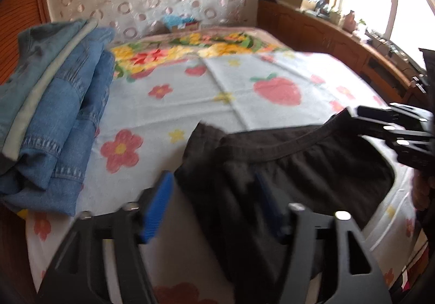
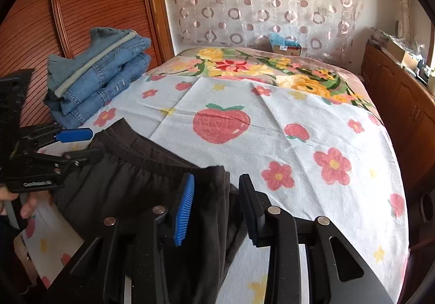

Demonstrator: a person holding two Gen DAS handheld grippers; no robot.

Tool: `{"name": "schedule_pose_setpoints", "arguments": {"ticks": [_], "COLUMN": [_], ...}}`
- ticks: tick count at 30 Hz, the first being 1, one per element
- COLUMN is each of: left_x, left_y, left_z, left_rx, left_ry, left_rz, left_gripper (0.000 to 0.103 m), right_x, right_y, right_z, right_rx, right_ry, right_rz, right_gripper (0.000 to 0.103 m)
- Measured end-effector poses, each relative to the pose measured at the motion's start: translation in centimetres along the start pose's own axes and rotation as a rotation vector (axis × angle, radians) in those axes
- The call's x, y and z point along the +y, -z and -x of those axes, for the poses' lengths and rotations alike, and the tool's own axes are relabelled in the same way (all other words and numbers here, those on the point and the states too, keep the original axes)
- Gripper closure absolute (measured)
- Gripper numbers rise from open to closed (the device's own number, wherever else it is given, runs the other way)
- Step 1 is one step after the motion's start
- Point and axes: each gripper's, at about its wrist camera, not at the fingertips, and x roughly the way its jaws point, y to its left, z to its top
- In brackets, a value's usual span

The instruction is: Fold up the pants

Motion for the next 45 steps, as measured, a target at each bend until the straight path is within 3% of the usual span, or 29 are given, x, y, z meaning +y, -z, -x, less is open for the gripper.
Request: {"name": "schedule_pose_setpoints", "arguments": {"ticks": [6,10,16,26,29,39,42,45], "left_x": [0.4,0.6,0.8,0.9,0.7,0.8,1.3,2.0], "left_y": [0.7,0.9,1.0,1.0,1.0,1.0,0.8,0.5], "left_z": [-1.1,-1.2,-1.3,-1.3,-1.3,-1.3,-1.2,-1.2], "left_rx": [0.014,0.004,-0.003,-0.003,-0.004,-0.001,0.001,-0.002], "left_ry": [0.012,0.012,0.016,0.018,0.019,0.025,0.063,0.113], "left_rz": [0.022,0.043,0.052,0.054,0.055,0.053,0.077,0.111], "left_gripper": [0.034,0.028,0.027,0.026,0.026,0.026,0.027,0.034], "right_x": [-0.2,-0.5,-0.3,-0.2,-0.3,-0.6,-0.6,-0.8], "right_y": [1.5,2.1,2.4,2.6,2.6,2.6,2.6,2.6], "right_z": [0.6,0.5,-0.2,-0.6,-0.9,-0.9,-0.8,-0.7], "right_rx": [0.029,0.060,0.087,0.092,0.099,0.111,0.111,0.113], "right_ry": [-0.012,0.007,0.037,0.050,0.058,0.066,0.066,0.057], "right_rz": [-0.019,-0.021,-0.007,0.017,0.013,0.009,0.012,0.011], "right_gripper": [0.055,0.054,0.050,0.032,0.022,0.013,0.013,0.015]}}
